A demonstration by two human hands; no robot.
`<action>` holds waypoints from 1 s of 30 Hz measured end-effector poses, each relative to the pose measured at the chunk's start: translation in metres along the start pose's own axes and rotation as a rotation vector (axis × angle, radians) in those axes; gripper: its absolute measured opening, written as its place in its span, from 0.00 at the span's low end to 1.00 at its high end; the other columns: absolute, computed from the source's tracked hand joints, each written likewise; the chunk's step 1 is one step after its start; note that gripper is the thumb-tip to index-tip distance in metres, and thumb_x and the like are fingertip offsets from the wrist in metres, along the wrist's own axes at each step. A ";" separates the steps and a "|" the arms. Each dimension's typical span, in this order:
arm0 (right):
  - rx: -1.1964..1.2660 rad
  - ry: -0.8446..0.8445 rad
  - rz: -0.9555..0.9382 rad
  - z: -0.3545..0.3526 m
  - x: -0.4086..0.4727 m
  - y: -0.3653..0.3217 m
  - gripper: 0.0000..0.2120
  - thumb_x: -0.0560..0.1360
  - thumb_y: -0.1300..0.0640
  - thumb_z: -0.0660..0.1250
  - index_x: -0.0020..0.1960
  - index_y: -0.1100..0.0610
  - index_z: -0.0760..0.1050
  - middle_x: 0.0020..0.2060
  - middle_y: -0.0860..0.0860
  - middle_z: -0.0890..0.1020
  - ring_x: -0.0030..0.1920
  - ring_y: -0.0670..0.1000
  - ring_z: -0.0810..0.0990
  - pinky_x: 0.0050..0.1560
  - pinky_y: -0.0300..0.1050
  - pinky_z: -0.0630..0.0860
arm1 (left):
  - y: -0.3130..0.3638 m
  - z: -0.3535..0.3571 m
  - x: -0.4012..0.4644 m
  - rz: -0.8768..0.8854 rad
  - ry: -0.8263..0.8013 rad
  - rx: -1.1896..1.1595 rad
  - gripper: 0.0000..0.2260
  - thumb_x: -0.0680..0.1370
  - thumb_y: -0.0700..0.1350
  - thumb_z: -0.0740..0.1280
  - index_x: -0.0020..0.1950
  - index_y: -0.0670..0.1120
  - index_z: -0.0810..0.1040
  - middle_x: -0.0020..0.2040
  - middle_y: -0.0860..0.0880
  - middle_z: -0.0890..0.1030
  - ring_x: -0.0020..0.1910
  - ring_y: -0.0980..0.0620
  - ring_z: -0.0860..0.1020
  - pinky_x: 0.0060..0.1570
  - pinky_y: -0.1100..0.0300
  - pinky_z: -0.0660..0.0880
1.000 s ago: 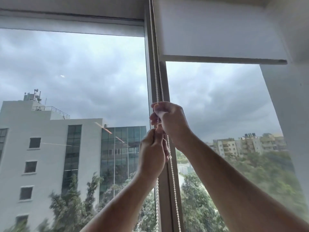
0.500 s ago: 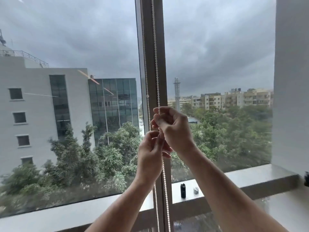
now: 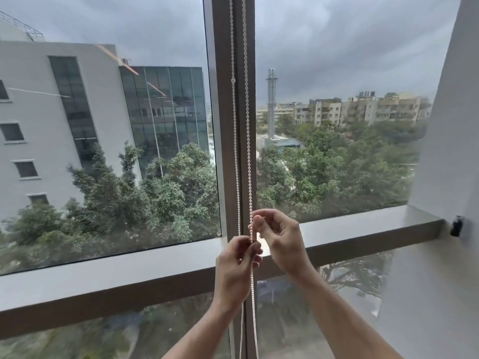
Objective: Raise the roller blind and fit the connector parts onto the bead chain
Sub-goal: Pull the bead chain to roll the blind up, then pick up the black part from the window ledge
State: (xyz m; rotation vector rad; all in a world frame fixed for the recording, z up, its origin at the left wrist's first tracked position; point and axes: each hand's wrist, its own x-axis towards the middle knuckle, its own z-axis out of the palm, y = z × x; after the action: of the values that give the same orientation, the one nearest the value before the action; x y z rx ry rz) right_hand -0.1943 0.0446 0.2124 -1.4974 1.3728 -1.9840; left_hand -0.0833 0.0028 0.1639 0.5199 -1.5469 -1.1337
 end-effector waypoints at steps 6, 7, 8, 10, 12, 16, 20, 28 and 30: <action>-0.190 0.123 0.183 -0.026 -0.005 0.075 0.04 0.77 0.60 0.70 0.51 0.54 0.80 0.40 0.54 0.85 0.43 0.55 0.84 0.45 0.48 0.80 | -0.041 0.001 -0.032 -0.136 0.065 -0.066 0.10 0.77 0.34 0.71 0.41 0.49 0.85 0.35 0.47 0.84 0.33 0.53 0.81 0.36 0.63 0.78; -0.236 0.137 0.213 -0.028 -0.005 0.085 0.05 0.77 0.60 0.70 0.52 0.55 0.80 0.41 0.54 0.84 0.45 0.56 0.83 0.45 0.46 0.80 | -0.047 0.001 -0.037 -0.156 0.064 -0.076 0.09 0.76 0.34 0.71 0.41 0.47 0.85 0.35 0.47 0.84 0.33 0.53 0.81 0.37 0.63 0.78; -0.280 0.152 0.241 -0.029 -0.004 0.094 0.06 0.77 0.60 0.70 0.53 0.55 0.79 0.42 0.54 0.84 0.46 0.55 0.83 0.46 0.44 0.79 | -0.053 0.001 -0.042 -0.176 0.062 -0.081 0.09 0.76 0.33 0.71 0.41 0.46 0.85 0.35 0.46 0.84 0.34 0.52 0.81 0.37 0.62 0.79; -0.351 0.179 0.292 -0.030 -0.002 0.112 0.08 0.76 0.59 0.70 0.55 0.55 0.77 0.45 0.54 0.84 0.47 0.54 0.82 0.49 0.47 0.79 | -0.066 0.000 -0.052 -0.212 0.067 -0.082 0.10 0.75 0.32 0.71 0.40 0.46 0.85 0.35 0.46 0.85 0.34 0.50 0.82 0.38 0.61 0.80; -0.410 0.195 0.333 -0.029 0.001 0.129 0.11 0.76 0.59 0.70 0.58 0.56 0.76 0.50 0.55 0.82 0.46 0.52 0.81 0.54 0.53 0.78 | -0.076 0.000 -0.060 -0.241 0.081 -0.079 0.10 0.74 0.33 0.72 0.40 0.47 0.86 0.35 0.46 0.84 0.34 0.50 0.82 0.38 0.61 0.79; -0.509 0.217 0.401 -0.026 0.016 0.153 0.20 0.76 0.57 0.70 0.65 0.61 0.71 0.60 0.58 0.75 0.54 0.56 0.79 0.63 0.55 0.73 | -0.091 -0.005 -0.072 -0.268 0.088 -0.020 0.05 0.72 0.37 0.75 0.41 0.47 0.85 0.34 0.45 0.84 0.34 0.50 0.82 0.39 0.58 0.80; -0.583 0.192 0.450 -0.027 0.030 0.171 0.27 0.75 0.55 0.71 0.69 0.64 0.68 0.63 0.61 0.75 0.65 0.60 0.73 0.67 0.53 0.68 | -0.098 -0.009 -0.080 -0.293 0.088 -0.005 0.03 0.71 0.43 0.77 0.42 0.48 0.85 0.36 0.45 0.85 0.35 0.49 0.83 0.42 0.55 0.80; -0.548 0.136 0.508 -0.024 0.039 0.187 0.17 0.75 0.60 0.71 0.63 0.61 0.75 0.58 0.59 0.82 0.60 0.61 0.78 0.60 0.51 0.72 | -0.104 -0.011 -0.090 -0.315 0.102 -0.023 0.10 0.66 0.54 0.78 0.41 0.52 0.81 0.37 0.43 0.85 0.38 0.44 0.85 0.46 0.41 0.81; -0.530 0.147 0.494 -0.028 0.039 0.188 0.14 0.75 0.61 0.71 0.60 0.60 0.76 0.56 0.58 0.83 0.59 0.61 0.78 0.60 0.53 0.74 | -0.105 -0.009 -0.091 -0.320 0.124 -0.053 0.09 0.66 0.51 0.78 0.40 0.52 0.79 0.36 0.43 0.84 0.38 0.43 0.85 0.45 0.42 0.82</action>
State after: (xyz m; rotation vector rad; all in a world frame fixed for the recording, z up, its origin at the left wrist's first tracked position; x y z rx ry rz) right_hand -0.2888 -0.0628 0.0808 -1.0414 2.2028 -1.5086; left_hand -0.0717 0.0261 0.0270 0.8068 -1.3530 -1.3534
